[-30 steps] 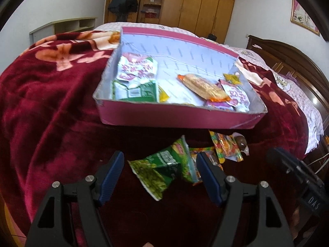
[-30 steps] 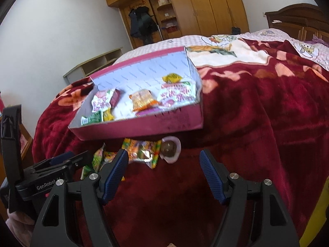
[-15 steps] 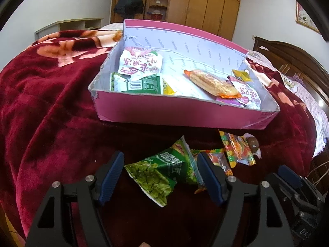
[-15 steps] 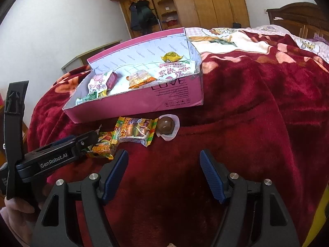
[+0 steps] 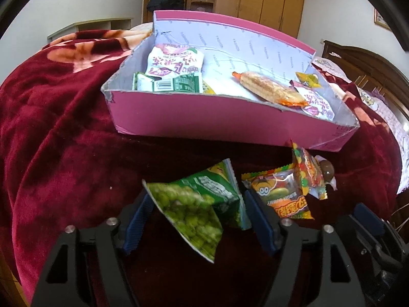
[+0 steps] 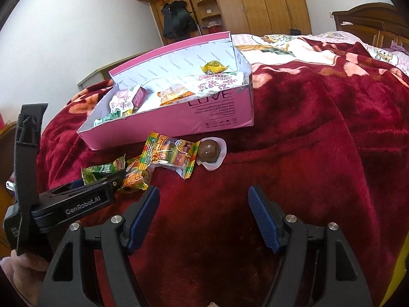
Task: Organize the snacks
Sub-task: 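Grasp the green pea snack bag with the left tool, then grasp the orange burger-gummy packet with the right tool while the left tool holds the green bag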
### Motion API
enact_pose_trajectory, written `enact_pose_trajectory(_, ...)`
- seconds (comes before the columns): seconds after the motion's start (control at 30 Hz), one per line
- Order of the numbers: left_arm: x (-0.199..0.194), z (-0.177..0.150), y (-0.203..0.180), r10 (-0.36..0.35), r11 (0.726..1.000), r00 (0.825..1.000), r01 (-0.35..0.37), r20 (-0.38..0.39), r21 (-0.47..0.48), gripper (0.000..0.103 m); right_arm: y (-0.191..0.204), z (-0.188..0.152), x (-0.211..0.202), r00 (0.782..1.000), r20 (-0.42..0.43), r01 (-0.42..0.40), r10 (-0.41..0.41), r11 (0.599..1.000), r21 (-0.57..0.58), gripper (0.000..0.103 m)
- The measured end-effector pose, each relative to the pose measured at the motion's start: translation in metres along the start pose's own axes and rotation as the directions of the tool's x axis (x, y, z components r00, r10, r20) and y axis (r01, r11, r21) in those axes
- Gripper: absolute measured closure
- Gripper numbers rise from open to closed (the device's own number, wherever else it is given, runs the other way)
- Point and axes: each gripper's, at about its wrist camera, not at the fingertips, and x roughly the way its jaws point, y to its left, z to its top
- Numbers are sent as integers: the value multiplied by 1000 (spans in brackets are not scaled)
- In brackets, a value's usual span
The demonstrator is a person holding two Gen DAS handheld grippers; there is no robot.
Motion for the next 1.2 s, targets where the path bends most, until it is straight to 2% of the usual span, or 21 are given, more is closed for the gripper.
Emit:
enact_pose_trajectory(0.03,-1,0,1,1,1000,1000,-1,4,2,39,0,0,0,1000,-1,0,0,1000,0,29)
enact_pose_trajectory(0.1,-2,-1,2,3,1000,1000,-3,2,10,54,0,0,0,1000,-1,-1,1,1000,0,29)
enact_pose_trajectory(0.2,-5,-2,7,-7,1000,1000,7,3,12,61,1,0,0,1000,-2,1,-1,1000,-1,29)
enact_pose_trajectory(0.33,-11,-1,15,-28,1000,1000,28,3,2,62,2,1,-1,1000,-1,7,-7,1000,-7,29)
enact_pose_trajectory(0.43,-16,0,25,-34,999,999,34,5,-16,62,6,3,-4,1000,-4,-18,18,1000,-5,29)
enact_pose_trajectory(0.6,-22,-1,41,8,1000,999,-7,34,-21,62,25,6,-2,998,-23,-61,60,997,-42,29)
enact_pose_trajectory(0.7,-21,-2,54,-1,999,999,3,38,-46,62,42,8,4,995,-45,-89,86,993,-80,30)
enact_pose_trajectory(0.8,-18,-4,60,-23,998,999,25,33,-63,61,57,12,15,992,-73,-111,103,986,-121,38)
enact_pose_trajectory(0.97,-18,-7,58,-23,999,999,25,47,-41,61,66,16,43,984,-134,-126,114,988,-85,47)
enact_pose_trajectory(1.2,-16,-9,56,-21,999,998,22,54,-26,60,70,15,57,987,-137,-100,87,991,-88,50)
